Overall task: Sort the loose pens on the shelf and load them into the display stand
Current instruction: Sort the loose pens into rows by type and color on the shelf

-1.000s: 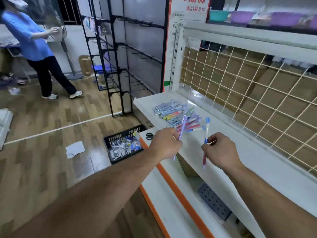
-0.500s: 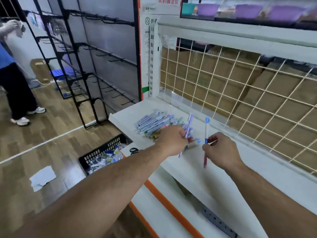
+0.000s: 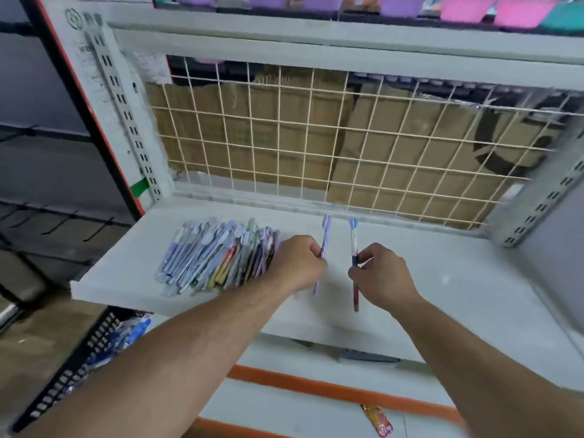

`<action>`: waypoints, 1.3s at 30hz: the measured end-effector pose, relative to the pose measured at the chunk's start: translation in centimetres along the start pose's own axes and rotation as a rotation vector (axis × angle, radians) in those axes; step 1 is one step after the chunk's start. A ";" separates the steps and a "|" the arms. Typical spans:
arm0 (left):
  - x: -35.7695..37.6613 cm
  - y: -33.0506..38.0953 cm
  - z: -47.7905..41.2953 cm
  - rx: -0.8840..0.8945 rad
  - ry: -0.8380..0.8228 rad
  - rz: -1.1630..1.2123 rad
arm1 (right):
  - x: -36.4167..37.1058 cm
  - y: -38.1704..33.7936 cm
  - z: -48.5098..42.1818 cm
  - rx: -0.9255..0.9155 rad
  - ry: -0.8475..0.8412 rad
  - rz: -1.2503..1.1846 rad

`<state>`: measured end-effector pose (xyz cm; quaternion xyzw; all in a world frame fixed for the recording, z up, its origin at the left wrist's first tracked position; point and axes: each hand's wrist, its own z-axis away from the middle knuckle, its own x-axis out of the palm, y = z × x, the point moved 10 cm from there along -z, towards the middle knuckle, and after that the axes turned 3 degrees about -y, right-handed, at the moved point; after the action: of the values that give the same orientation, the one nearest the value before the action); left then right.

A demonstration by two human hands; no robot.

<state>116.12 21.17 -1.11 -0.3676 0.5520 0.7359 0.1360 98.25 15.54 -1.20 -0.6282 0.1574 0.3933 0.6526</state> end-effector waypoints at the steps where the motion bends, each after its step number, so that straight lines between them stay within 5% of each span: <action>1: 0.7 0.4 -0.2 0.013 -0.021 0.001 | -0.5 0.7 0.2 0.020 0.019 0.003; 23: 11.3 7.9 -2.4 -0.019 -0.148 0.006 | -10.0 14.0 -2.4 0.213 0.037 0.151; 39: 13.2 7.3 -4.1 -0.101 -0.095 -0.161 | -9.4 14.2 -6.1 0.099 -0.067 0.291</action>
<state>104.14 12.15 -5.52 -0.3820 0.4760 0.7660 0.2019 83.88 5.38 -5.46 -0.5525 0.2442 0.4961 0.6237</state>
